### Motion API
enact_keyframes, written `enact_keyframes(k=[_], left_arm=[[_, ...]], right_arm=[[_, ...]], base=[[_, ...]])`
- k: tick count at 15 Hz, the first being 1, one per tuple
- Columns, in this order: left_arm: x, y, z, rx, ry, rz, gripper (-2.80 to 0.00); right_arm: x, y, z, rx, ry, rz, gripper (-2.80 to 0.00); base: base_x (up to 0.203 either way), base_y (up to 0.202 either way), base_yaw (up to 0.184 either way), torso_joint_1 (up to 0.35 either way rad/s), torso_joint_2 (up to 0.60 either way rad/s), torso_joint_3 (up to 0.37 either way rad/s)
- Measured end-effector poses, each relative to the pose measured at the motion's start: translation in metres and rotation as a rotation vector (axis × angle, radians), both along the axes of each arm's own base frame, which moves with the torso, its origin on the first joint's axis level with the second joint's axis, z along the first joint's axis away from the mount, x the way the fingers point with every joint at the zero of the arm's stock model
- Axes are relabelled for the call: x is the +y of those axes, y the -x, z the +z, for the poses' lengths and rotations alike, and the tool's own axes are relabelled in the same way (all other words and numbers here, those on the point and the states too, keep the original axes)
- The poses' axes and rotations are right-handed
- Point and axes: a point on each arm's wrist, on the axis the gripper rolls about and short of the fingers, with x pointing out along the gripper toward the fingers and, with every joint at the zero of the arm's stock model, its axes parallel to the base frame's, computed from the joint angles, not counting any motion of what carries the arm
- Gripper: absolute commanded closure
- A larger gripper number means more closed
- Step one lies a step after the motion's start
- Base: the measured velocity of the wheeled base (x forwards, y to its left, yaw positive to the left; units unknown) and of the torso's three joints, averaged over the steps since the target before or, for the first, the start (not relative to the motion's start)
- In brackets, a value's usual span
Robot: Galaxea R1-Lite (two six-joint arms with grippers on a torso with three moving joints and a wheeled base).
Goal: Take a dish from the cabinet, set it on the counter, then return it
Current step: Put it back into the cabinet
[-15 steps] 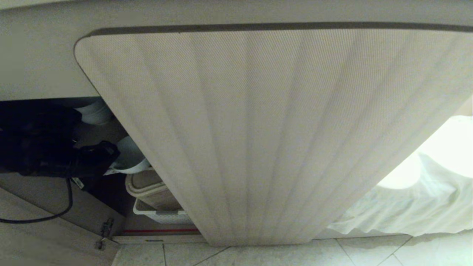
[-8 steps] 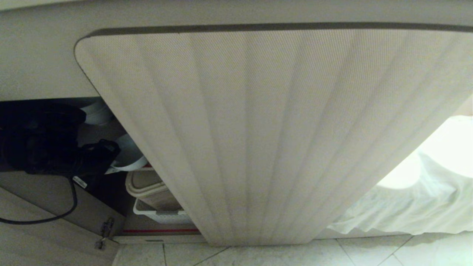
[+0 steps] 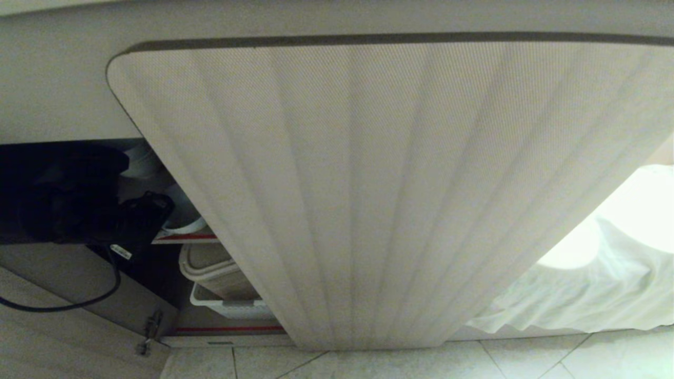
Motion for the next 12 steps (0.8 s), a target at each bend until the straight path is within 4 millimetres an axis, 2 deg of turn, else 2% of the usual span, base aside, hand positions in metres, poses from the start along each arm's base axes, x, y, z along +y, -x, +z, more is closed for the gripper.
enact_keyframes(k=[6,12], left_arm=[[-0.002,-0.018,0.004,-0.025,-0.014,0.074,0.00],[-0.003,-0.021,0.004,-0.029,-0.005,0.088,0.00]], right_arm=[[0.000,0.000,0.000,0.000,0.000,0.000,0.00],[0.000,0.000,0.000,0.000,0.000,0.000,0.00]], base=[[0.000,0.000,0.000,0.000,0.00,0.000],[0.000,0.000,0.000,0.000,0.00,0.000]])
